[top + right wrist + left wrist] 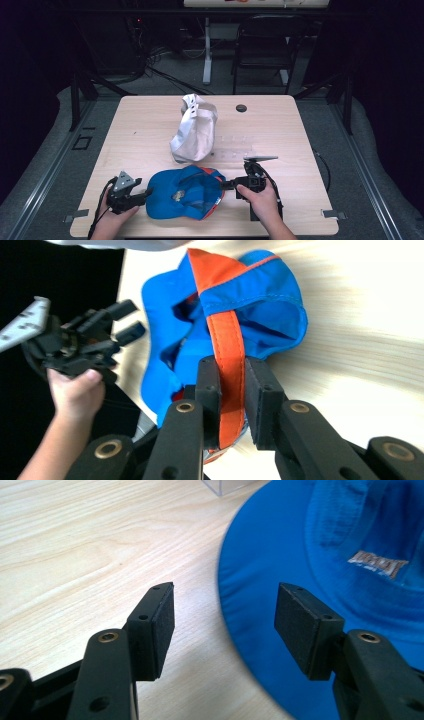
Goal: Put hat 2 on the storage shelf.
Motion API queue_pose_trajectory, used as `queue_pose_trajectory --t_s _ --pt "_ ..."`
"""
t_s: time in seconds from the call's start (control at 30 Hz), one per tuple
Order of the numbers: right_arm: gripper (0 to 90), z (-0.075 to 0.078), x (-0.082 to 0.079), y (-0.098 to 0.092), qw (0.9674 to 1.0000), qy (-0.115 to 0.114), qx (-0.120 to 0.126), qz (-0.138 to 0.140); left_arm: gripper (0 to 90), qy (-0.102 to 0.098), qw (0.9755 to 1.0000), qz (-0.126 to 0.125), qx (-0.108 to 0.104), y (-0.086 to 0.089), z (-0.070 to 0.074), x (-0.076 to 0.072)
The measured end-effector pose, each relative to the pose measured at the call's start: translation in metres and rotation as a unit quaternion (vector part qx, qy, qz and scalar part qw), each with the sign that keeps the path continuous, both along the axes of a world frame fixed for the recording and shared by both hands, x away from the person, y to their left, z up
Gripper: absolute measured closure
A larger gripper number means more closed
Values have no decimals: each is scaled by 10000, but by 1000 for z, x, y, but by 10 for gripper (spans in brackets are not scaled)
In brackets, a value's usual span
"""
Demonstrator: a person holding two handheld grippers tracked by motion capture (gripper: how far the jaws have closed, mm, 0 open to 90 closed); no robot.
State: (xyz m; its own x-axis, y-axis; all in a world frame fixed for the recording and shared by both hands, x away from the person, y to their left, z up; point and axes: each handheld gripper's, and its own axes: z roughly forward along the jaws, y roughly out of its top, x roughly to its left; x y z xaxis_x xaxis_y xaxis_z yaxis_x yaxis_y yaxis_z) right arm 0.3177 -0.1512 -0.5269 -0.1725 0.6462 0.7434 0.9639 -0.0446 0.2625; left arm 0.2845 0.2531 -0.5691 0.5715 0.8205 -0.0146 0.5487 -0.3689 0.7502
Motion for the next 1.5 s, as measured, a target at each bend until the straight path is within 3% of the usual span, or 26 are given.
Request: queue_pose_trajectory --t_s 0.07,0.13,0.17,0.2,0.23,0.33,0.4,0.43,0.53,0.6,0.63,0.67,0.7,0.87,0.9,1.0,1.13,1.2,1.33,1.37,1.47,1.5 --pt "783 3 3 -5 9993 139 -334 84 417 6 10000 19 4 2 1 0" --pt "783 6 4 -8 9992 259 -285 117 417 -20 10000 49 -21 2 1 0" --pt "783 11 5 -10 9976 370 -564 132 417 -31 10000 34 13 3 1 1" --pt "783 9 5 -10 9994 290 -168 51 417 -33 10000 49 8 3 1 1" --pt "783 15 5 -13 9983 340 -470 91 417 -31 10000 74 -7 3 1 1" --pt "783 22 7 -22 9967 387 -684 202 417 -31 10000 91 -6 5 1 1" --pt "783 27 8 -28 9940 486 -963 183 417 -29 9999 105 -26 5 2 1" --pt "783 28 8 -30 9953 552 -778 146 417 -11 10000 82 12 6 2 1" --pt "783 33 9 -38 9942 793 -729 -4 417 -17 9999 97 -19 5 2 2" --pt "783 36 10 -45 9936 883 -702 119 417 -23 10000 87 -1 5 1 2" --pt "784 37 10 -46 9936 909 -677 -1 417 -23 10000 87 -1 5 1 2" --pt "784 38 10 -49 9950 762 -650 -24 417 27 10000 79 -4 4 1 3" --pt "784 42 10 -50 9943 850 -629 -96 417 29 10000 83 -10 4 1 3" --pt "785 53 13 -56 9951 783 -586 -112 417 23 10000 96 2 5 1 3" --pt "784 58 15 -55 9953 812 -471 -248 417 33 9999 104 -1 5 1 3" --pt "784 67 18 -57 9957 873 -296 -122 417 35 9999 97 2 6 1 3" --pt "784 77 20 -54 9958 897 -80 -180 417 46 9999 91 4 5 1 3" --pt "785 86 22 -51 9954 902 208 -261 417 55 9999 97 -14 5 0 3" --pt "785 96 24 -50 9944 913 490 -210 417 25 9999 111 -36 5 0 3" --pt "785 103 25 -48 9934 910 653 -240 417 19 9999 117 -53 5 0 3" --pt "785 115 27 -45 9934 840 733 -278 417 27 9999 117 -60 6 1 3" --pt "785 119 27 -45 9941 787 724 -165 417 56 9999 100 -43 6 1 3"
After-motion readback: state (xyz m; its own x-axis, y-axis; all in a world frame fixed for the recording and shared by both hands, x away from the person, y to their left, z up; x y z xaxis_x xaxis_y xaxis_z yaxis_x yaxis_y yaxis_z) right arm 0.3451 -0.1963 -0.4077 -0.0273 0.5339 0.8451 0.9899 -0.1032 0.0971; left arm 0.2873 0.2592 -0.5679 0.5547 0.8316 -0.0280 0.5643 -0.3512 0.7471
